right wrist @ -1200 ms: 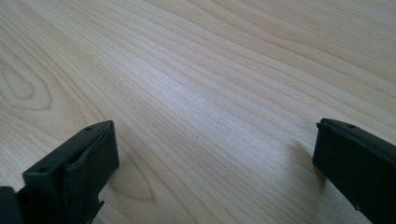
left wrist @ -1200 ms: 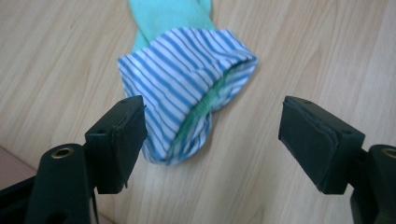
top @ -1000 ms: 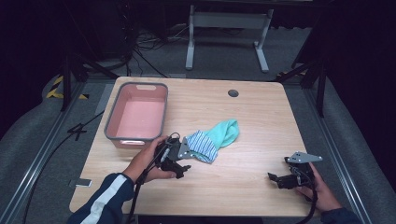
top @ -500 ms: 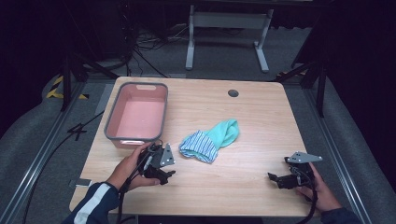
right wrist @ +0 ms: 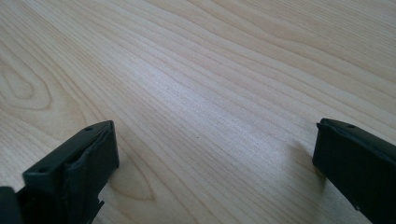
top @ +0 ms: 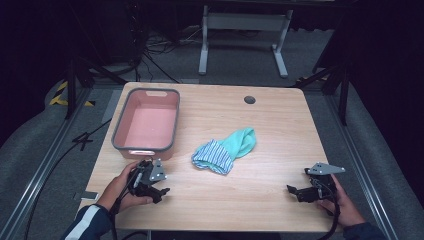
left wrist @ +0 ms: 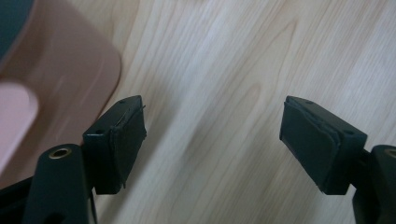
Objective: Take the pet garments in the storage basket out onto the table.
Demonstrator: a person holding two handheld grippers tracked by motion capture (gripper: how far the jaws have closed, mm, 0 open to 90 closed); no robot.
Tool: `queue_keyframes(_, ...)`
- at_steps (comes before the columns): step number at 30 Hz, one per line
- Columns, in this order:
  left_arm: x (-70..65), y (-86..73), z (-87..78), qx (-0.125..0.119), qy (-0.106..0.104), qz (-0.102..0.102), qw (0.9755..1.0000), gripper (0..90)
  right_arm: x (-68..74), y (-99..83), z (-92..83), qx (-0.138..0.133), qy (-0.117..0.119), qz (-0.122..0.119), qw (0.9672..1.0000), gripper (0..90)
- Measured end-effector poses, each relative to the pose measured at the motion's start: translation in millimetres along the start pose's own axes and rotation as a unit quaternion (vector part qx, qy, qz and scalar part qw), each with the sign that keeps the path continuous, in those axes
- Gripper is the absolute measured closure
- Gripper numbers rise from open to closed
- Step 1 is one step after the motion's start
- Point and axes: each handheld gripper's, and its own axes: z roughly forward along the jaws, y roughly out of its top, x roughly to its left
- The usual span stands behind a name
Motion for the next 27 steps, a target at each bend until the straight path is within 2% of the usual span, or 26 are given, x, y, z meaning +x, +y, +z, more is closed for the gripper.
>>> queue_keyframes(2, 4.1, -13.8, -1.4, -0.005, -0.003, -0.021, 0.9998, 22.5, 0.0, 0.0, 0.0, 0.0, 0.0, 0.0, 1.0, 0.6)
queue_keyframes(3, 4.1, -13.8, -1.4, -0.005, -0.003, -0.021, 0.9998, 22.4, 0.0, 0.0, 0.0, 0.0, 0.0, 0.0, 1.0, 0.6)
queue_keyframes(6, 8.6, -29.8, -2.2, -0.016, -0.007, -0.052, 0.9985, 22.2, 0.1, 0.0, -0.1, 0.0, 0.0, 0.001, 1.0, 0.6)
queue_keyframes(7, 8.6, -29.8, -2.2, -0.016, -0.007, -0.052, 0.9985, 21.9, 0.1, 0.0, -0.1, 0.0, 0.0, 0.001, 1.0, 0.6)
queue_keyframes(8, 9.9, -37.5, -1.8, -0.023, -0.01, -0.068, 0.9974, 21.7, 0.0, 0.0, -0.1, 0.0, 0.0, 0.001, 1.0, 0.6)
queue_keyframes(10, 11.2, -45.1, -2.0, -0.026, -0.012, -0.075, 0.9968, 21.4, 0.0, 0.0, 0.0, 0.0, 0.0, 0.0, 1.0, 0.6)
queue_keyframes(12, 13.0, -52.9, -2.0, -0.033, -0.02, -0.093, 0.995, 20.0, 0.2, 0.1, -0.1, -0.001, 0.001, 0.002, 1.0, 0.6)
queue_keyframes(13, 13.0, -52.9, -2.0, -0.033, -0.02, -0.093, 0.995, 18.4, 0.0, 0.0, 0.0, 0.0, 0.0, 0.0, 1.0, 0.6)
queue_keyframes(14, 13.9, -59.9, -2.2, -0.043, -0.01, -0.11, 0.993, 15.4, 0.0, 0.0, -0.1, 0.0, 0.0, 0.0, 1.0, 0.6)
queue_keyframes(15, 15.1, -64.3, -3.1, -0.048, -0.007, -0.117, 0.9919, 15.3, 0.0, 0.0, 0.0, 0.0, 0.0, 0.0, 1.0, 0.6)
queue_keyframes(17, 18.7, -73.3, -3.6, -0.061, -0.012, -0.139, 0.9883, 15.1, 0.1, 0.0, -0.1, 0.0, 0.001, 0.001, 1.0, 0.6)
queue_keyframes(18, 21.3, -80.8, -2.4, -0.078, -0.022, -0.161, 0.9837, 15.0, 0.0, 0.0, 0.0, 0.0, 0.0, 0.0, 1.0, 0.6)
queue_keyframes(19, 21.6, -86.3, -1.8, -0.095, -0.016, -0.159, 0.9825, 14.9, 0.3, 0.1, -0.1, -0.001, 0.001, 0.003, 1.0, 0.6)
queue_keyframes(20, 21.6, -86.3, -1.8, -0.095, -0.016, -0.159, 0.9825, 14.5, 0.1, 0.0, -0.1, 0.0, 0.001, 0.001, 1.0, 0.6)
queue_keyframes(21, 19.5, -90.9, -1.4, -0.111, -0.014, -0.166, 0.9798, 14.6, 0.0, 0.0, -0.2, 0.001, 0.0, 0.0, 1.0, 0.7)
queue_keyframes(22, 19.6, -91.1, -1.7, -0.112, -0.008, -0.164, 0.9802, 14.6, 0.3, 0.1, -0.2, -0.001, 0.001, 0.003, 1.0, 0.6)
queue_keyframes(27, 19.5, -91.1, -1.8, -0.111, -0.007, -0.163, 0.9803, 14.5, 0.1, 0.1, -0.4, 0.001, 0.002, 0.002, 1.0, 0.6)
